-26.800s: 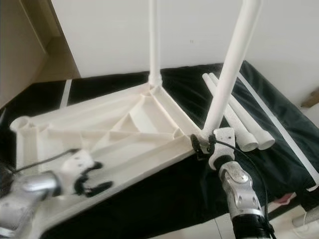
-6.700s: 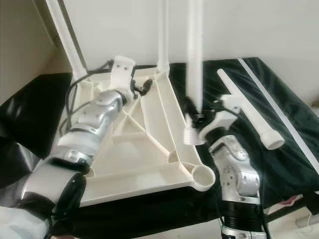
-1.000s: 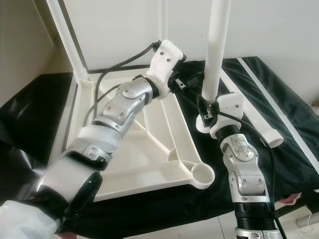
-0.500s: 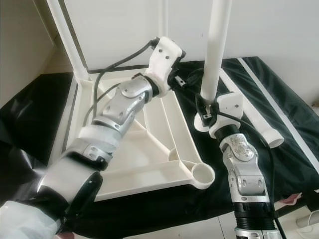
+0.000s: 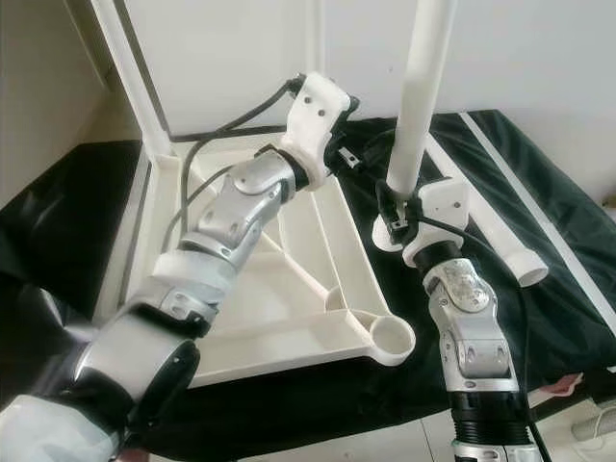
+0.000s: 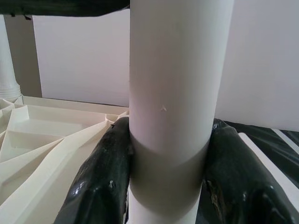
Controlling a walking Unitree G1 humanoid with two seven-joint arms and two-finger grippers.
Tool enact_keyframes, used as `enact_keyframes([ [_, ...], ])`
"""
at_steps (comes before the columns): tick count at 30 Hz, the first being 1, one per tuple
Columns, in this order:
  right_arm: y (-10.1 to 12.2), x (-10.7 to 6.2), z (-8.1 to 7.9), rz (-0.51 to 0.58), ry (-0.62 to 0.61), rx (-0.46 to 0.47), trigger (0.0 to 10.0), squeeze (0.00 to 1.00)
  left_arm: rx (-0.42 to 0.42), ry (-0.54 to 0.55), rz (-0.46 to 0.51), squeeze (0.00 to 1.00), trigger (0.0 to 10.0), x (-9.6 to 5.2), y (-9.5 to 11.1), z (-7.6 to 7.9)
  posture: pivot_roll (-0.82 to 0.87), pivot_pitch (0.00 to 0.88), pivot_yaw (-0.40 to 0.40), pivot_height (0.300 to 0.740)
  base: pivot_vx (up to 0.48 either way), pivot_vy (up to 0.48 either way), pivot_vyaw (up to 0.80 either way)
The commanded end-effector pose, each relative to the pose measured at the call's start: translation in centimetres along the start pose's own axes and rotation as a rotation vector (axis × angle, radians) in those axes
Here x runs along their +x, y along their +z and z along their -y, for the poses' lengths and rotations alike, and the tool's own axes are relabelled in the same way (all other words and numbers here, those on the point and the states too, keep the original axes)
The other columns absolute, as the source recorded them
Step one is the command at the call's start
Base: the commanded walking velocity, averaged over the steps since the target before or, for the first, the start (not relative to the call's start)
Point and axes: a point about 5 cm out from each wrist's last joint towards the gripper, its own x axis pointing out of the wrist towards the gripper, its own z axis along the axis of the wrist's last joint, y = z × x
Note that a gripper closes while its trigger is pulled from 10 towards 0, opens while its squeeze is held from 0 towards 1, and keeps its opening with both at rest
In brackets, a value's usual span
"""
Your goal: Building children table
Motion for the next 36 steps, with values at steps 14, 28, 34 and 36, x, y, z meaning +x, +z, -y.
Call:
enact_keyframes([
  [14,-1.1,0.5,-1.8,-0.059,0.07,0.029,10.0,0.0,-0.001,-0.131,0.095,0.0,10.0,0.8,2.3,3.1,-0.06,0.002,0.006,0.74,0.0,0.0,0.0],
  [28,-0.9,0.7,-1.3,-0.053,0.033,0.03,10.0,0.0,-0.005,-0.109,0.085,0.0,10.0,0.6,2.2,3.0,-0.06,0.004,0.0,0.74,0.0,0.0,0.0],
  [34,-0.9,0.6,-0.2,-0.048,-0.06,0.029,10.0,0.0,-0.002,0.037,0.065,0.0,10.0,0.4,1.8,0.3,-0.06,0.011,0.0,0.74,0.0,0.0,0.0],
  [36,-0.9,0.6,0.0,-0.048,-0.082,0.032,10.0,0.0,-0.003,0.067,0.062,0.0,10.0,0.2,1.7,-0.3,-0.06,0.012,0.0,0.74,0.0,0.0,0.0],
])
